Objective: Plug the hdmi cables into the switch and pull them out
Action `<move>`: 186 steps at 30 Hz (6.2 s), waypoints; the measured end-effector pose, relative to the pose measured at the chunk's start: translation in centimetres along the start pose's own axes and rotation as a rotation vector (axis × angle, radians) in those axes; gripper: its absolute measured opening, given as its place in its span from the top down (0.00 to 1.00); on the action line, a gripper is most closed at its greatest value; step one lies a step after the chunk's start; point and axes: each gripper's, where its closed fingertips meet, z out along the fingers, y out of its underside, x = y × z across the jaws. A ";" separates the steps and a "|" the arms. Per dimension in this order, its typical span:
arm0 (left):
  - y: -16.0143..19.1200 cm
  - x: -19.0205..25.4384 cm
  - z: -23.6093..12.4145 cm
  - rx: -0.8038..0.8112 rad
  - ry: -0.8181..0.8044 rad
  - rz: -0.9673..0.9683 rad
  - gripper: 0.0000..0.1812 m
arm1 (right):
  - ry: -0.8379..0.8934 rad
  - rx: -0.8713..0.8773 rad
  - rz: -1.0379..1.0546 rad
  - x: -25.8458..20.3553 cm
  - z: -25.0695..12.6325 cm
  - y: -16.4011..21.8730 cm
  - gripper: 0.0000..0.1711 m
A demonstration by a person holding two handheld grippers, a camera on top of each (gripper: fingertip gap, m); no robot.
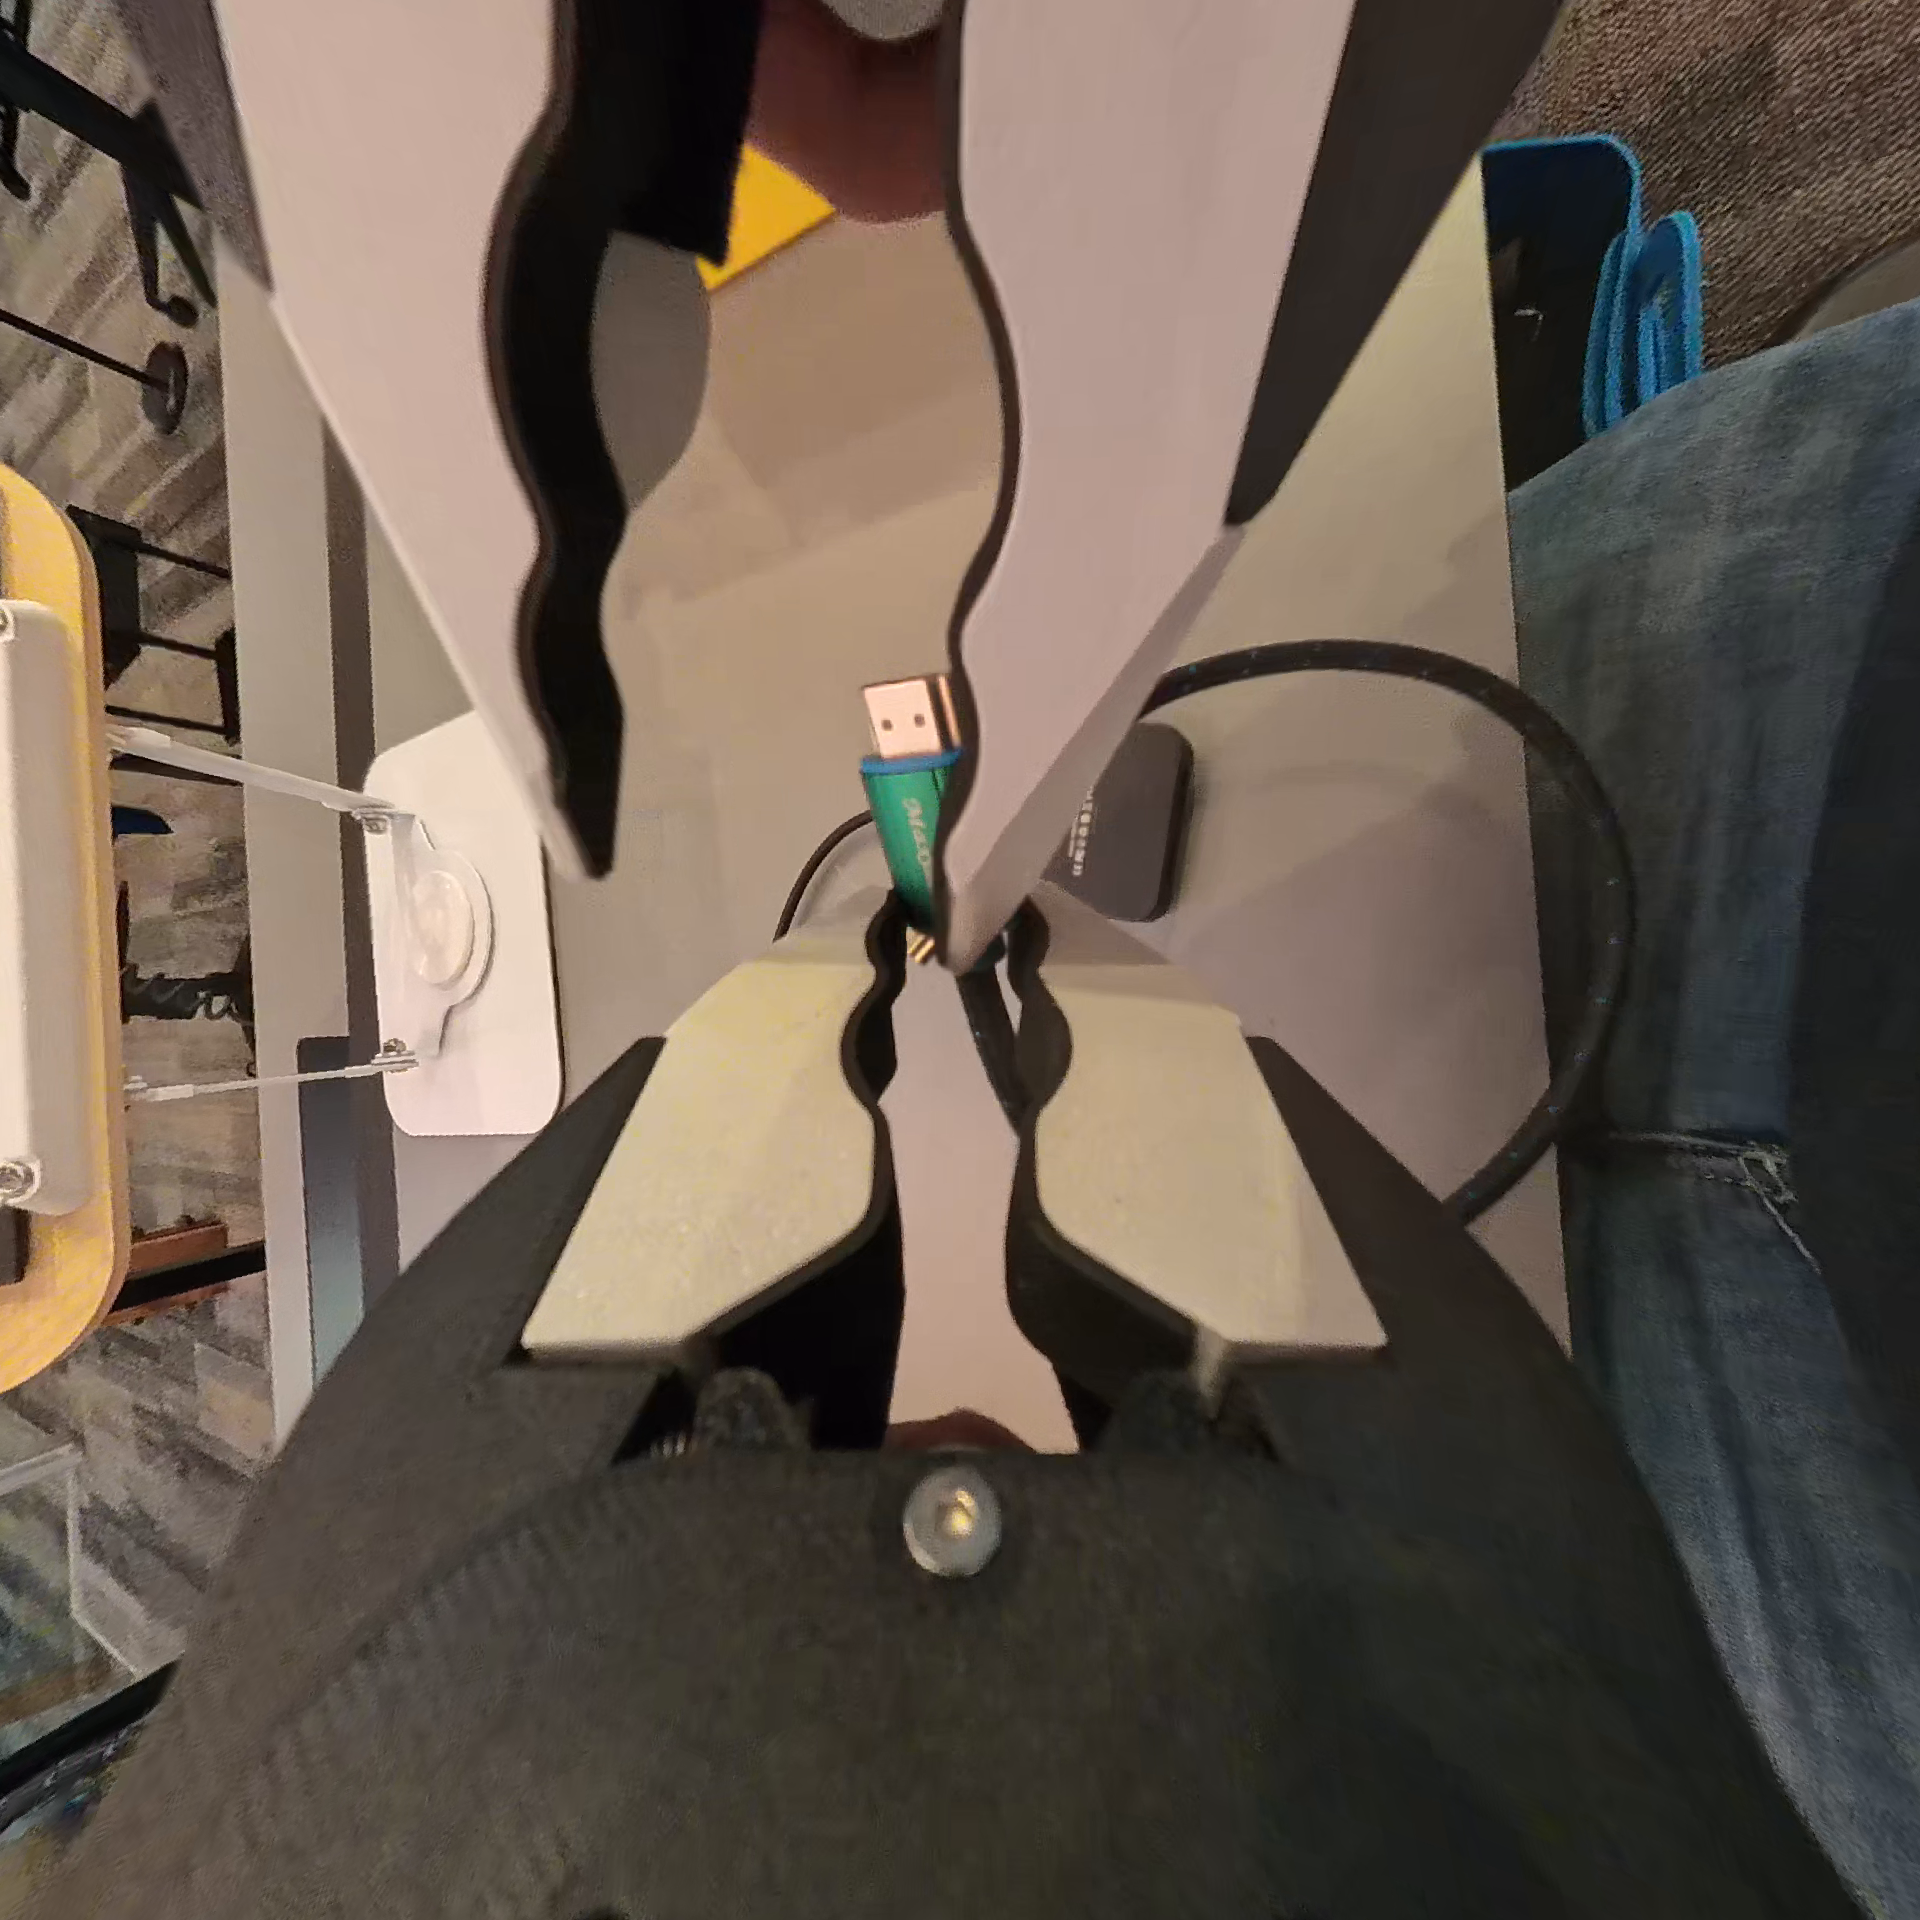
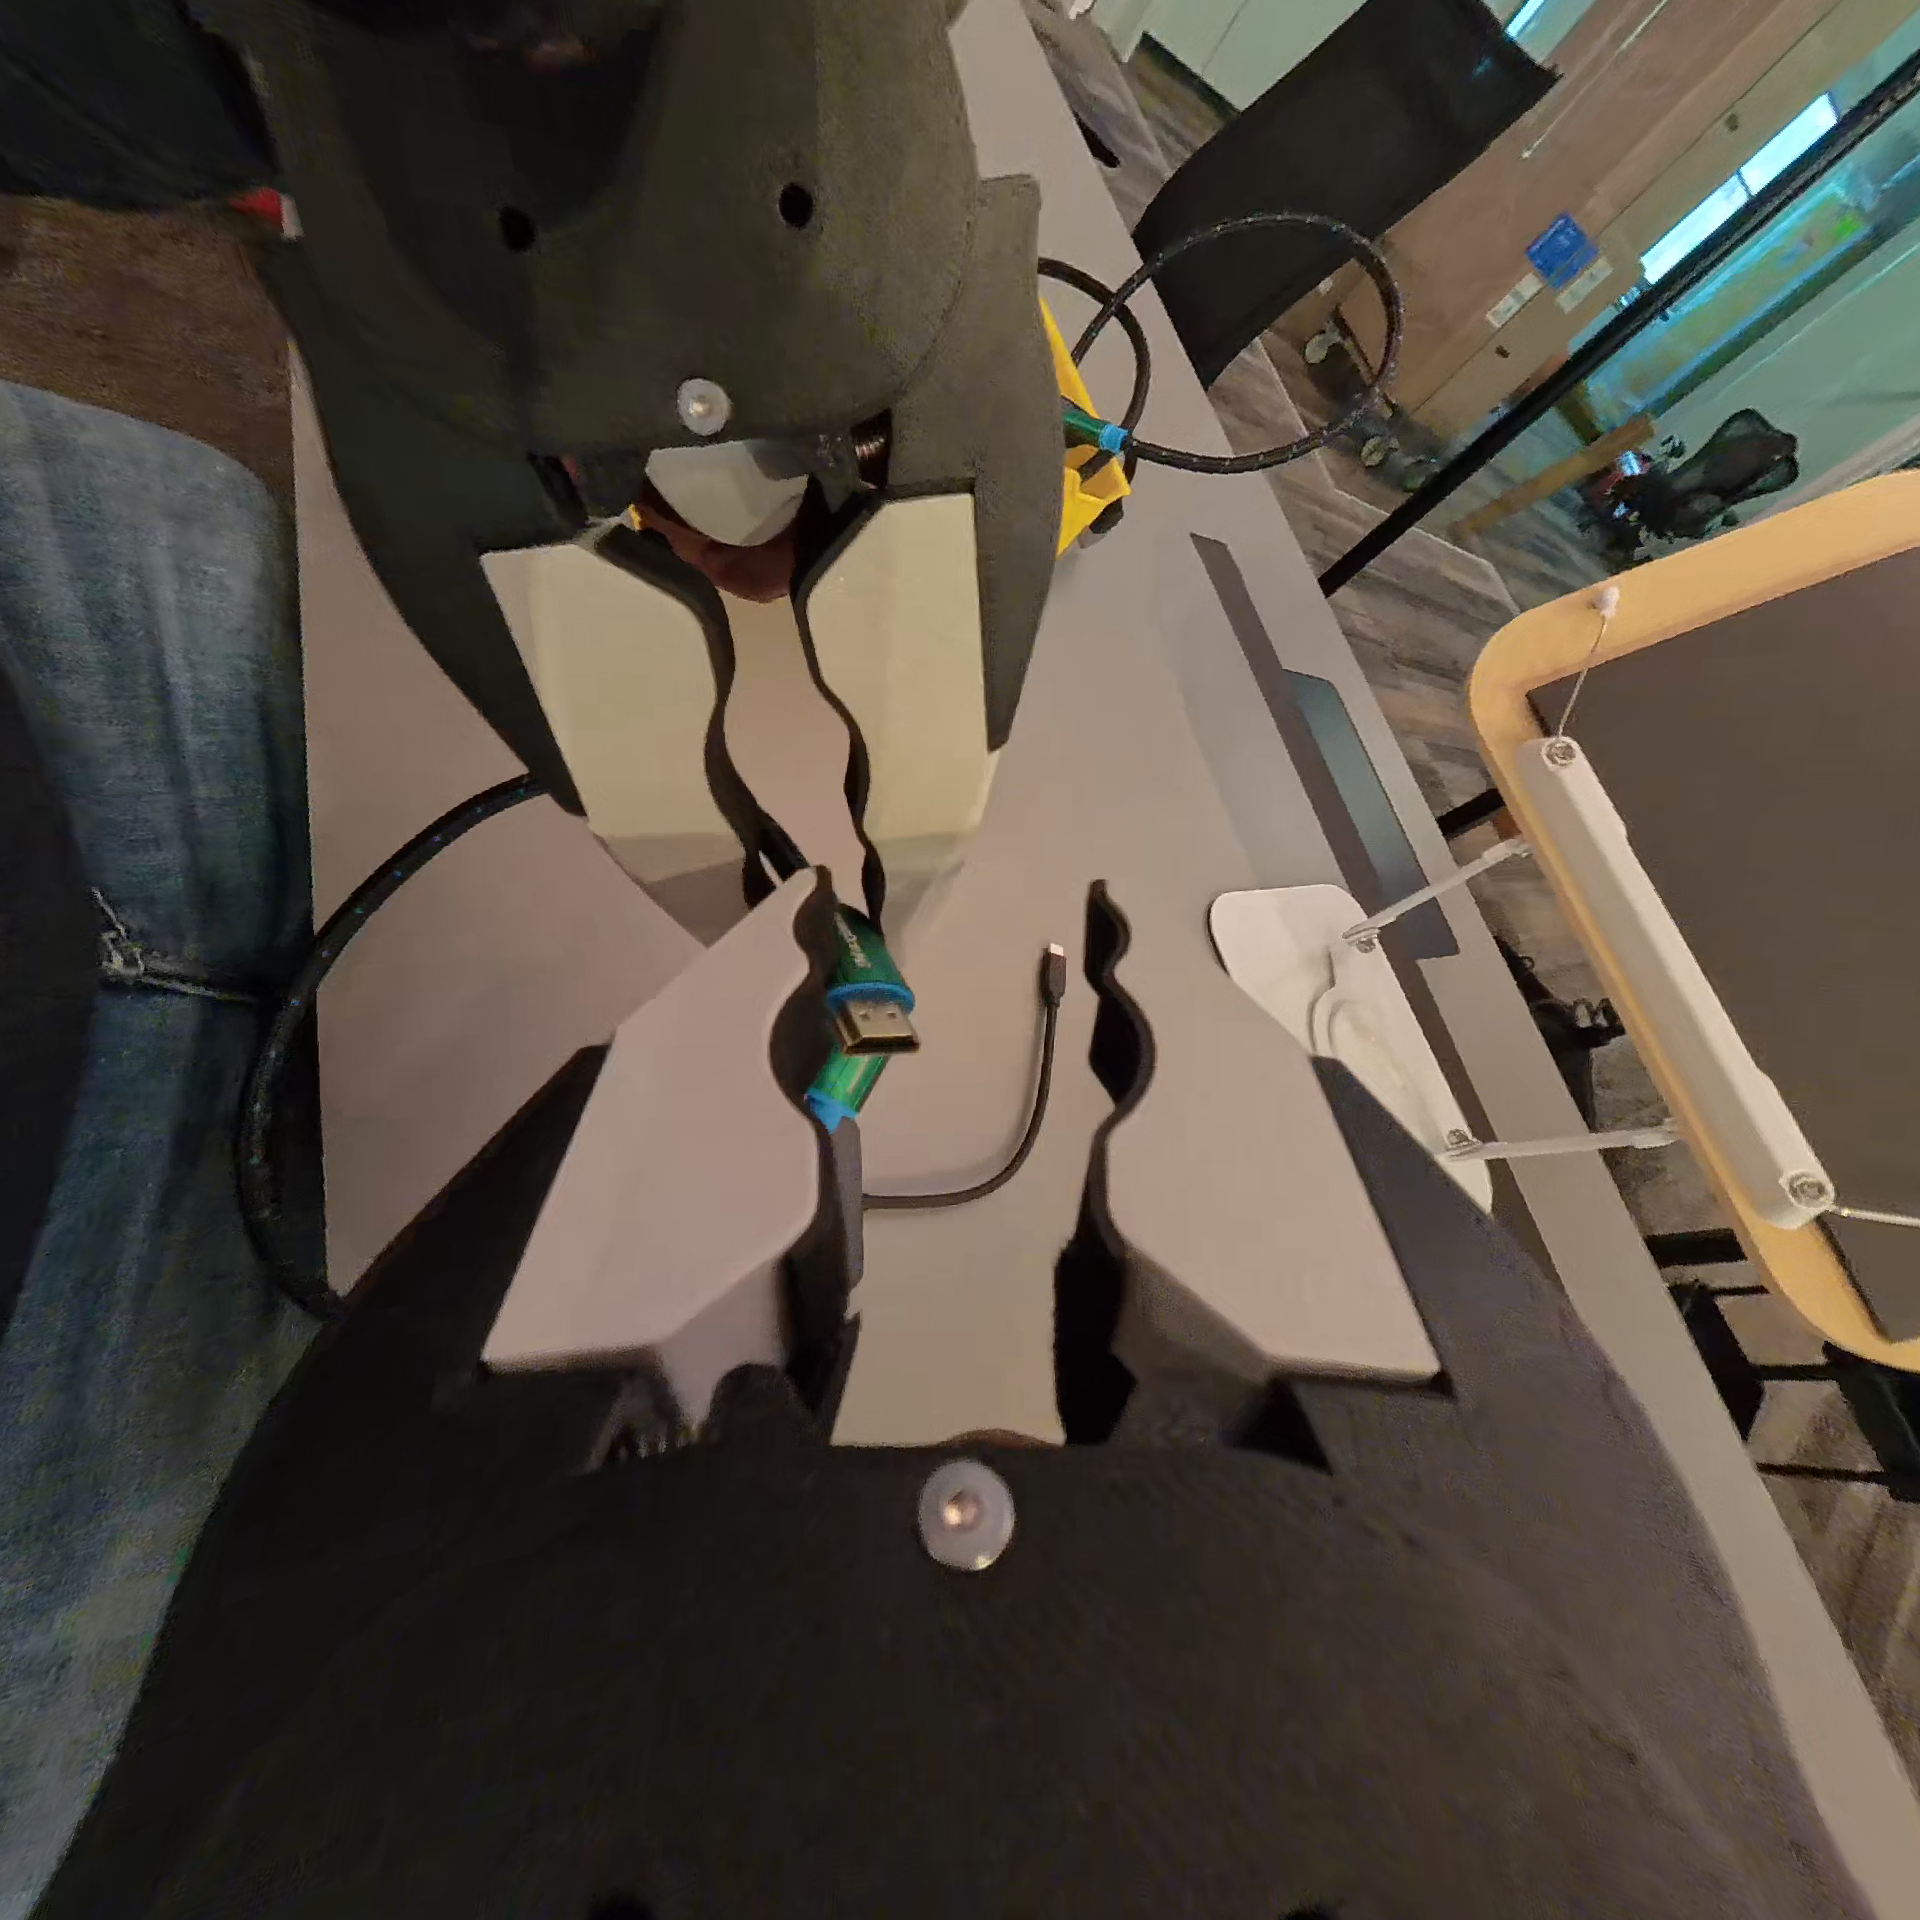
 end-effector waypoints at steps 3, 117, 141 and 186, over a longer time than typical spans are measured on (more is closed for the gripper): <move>0.0 0.2 0.1 -0.001 0.008 0.006 0.90 | -0.018 -0.015 -0.087 -0.8 -0.2 0.0 0.78; -0.5 -12.6 -13.2 0.293 -0.618 -0.287 0.81 | 0.087 -0.314 0.409 8.9 -7.2 7.8 0.65; 3.4 -13.5 -12.1 0.123 -0.589 -0.311 0.80 | 0.268 -0.788 0.972 14.9 -14.8 32.6 0.61; 35.0 -9.4 -7.4 -0.388 -0.229 -0.894 0.80 | -0.177 -0.304 0.320 -1.4 3.3 1.8 0.71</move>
